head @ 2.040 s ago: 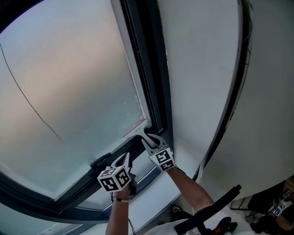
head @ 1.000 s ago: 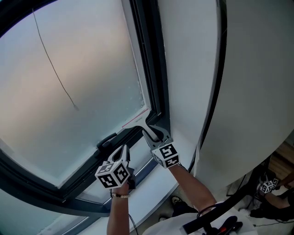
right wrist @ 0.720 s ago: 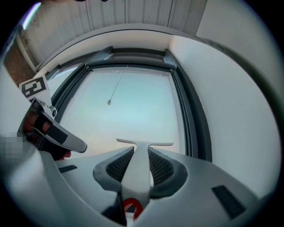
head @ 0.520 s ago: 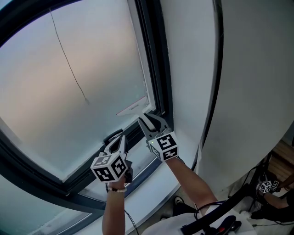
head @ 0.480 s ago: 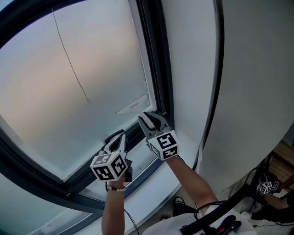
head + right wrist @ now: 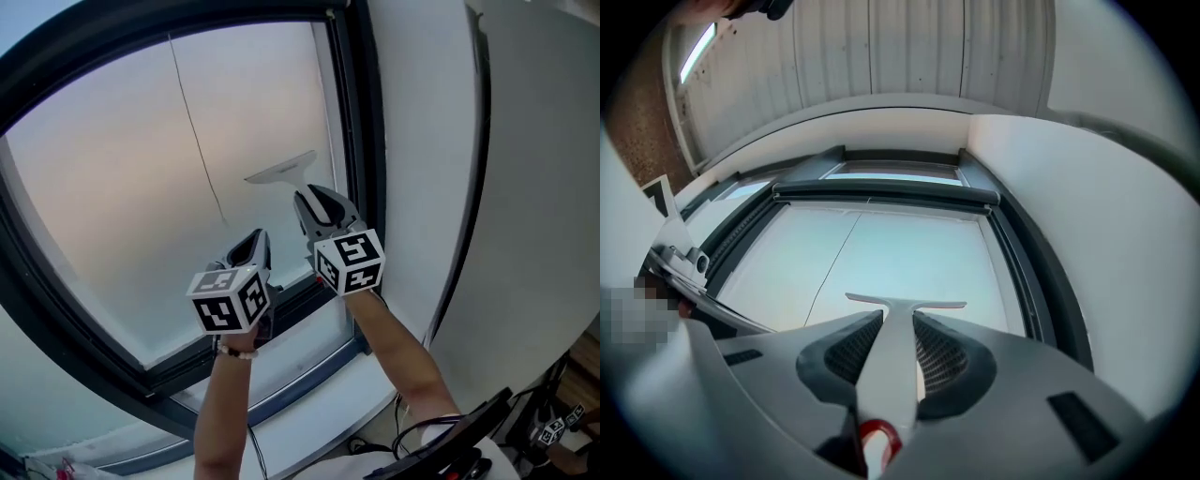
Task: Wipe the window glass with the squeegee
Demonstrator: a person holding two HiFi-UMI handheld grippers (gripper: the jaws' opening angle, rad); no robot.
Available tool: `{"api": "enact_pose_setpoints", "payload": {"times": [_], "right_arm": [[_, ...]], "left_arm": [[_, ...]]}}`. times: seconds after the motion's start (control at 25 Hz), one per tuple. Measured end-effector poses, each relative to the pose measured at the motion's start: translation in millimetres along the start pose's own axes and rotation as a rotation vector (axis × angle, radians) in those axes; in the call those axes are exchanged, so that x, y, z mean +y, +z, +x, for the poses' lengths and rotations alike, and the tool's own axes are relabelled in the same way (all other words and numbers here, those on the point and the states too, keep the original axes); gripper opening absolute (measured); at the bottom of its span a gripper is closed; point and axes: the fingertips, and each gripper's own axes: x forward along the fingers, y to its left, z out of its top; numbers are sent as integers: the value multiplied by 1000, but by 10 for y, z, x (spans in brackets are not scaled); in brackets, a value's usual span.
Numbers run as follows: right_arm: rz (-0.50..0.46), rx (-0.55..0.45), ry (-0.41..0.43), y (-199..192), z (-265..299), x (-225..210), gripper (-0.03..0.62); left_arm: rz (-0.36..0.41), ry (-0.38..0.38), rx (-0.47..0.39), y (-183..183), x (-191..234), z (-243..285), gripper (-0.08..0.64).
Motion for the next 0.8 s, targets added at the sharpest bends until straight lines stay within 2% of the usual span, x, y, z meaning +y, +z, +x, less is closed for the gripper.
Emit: {"api": "enact_pose_setpoints", "payload": {"times": [0.4, 0.64, 0.8], "right_arm": [[-53, -142, -31, 979, 1003, -422, 87], [26, -190, -37, 1324, 1521, -778, 87], [29, -216, -37, 1567, 1747, -915, 87]], "left_arm": [[93, 21, -88, 923, 121, 297, 0], [87, 8, -129, 1077, 107, 471, 0], [103, 19, -130, 1062, 116, 563, 0]]}}
